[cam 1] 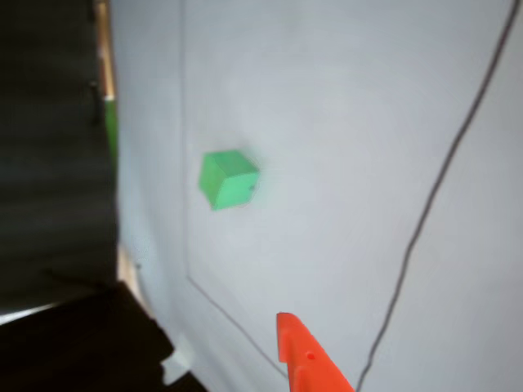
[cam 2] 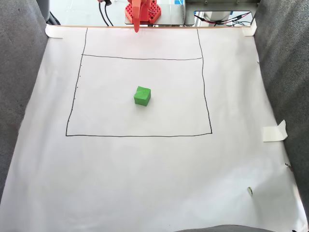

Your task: Grasp the colored block, Place it on the black dot, and then return the arm to the default position.

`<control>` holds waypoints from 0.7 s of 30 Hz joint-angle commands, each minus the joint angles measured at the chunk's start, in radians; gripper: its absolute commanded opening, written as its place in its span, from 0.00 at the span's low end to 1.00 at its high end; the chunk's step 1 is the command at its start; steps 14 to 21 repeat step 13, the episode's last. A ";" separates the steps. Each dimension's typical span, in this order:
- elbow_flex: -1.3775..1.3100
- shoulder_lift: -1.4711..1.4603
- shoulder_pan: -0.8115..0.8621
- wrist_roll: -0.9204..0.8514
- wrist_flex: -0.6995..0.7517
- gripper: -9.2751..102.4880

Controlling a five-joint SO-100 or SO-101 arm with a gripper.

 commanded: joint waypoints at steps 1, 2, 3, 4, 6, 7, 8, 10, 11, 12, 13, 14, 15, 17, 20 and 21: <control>0.011 -0.002 -0.015 -0.017 0.005 0.49; 0.023 -0.002 -0.023 -0.026 0.003 0.50; 0.038 -0.002 -0.031 -0.032 0.000 0.50; 0.058 -0.002 -0.035 -0.038 -0.006 0.51; 0.100 -0.002 -0.041 -0.046 -0.026 0.51; 0.120 -0.002 -0.041 -0.051 -0.038 0.51; 0.137 -0.002 -0.041 -0.054 -0.052 0.51; 0.169 -0.002 -0.041 -0.066 -0.074 0.52; 0.175 -0.002 -0.041 -0.067 -0.081 0.51; 0.179 -0.002 -0.041 -0.066 -0.084 0.50; 0.183 -0.002 -0.043 -0.061 -0.083 0.50; 0.183 -0.002 -0.043 -0.061 -0.083 0.50; 0.183 -0.002 -0.043 -0.061 -0.083 0.50; 0.183 -0.002 -0.043 -0.061 -0.083 0.50; 0.183 -0.002 -0.043 -0.061 -0.083 0.50; 0.183 -0.002 -0.043 -0.061 -0.083 0.50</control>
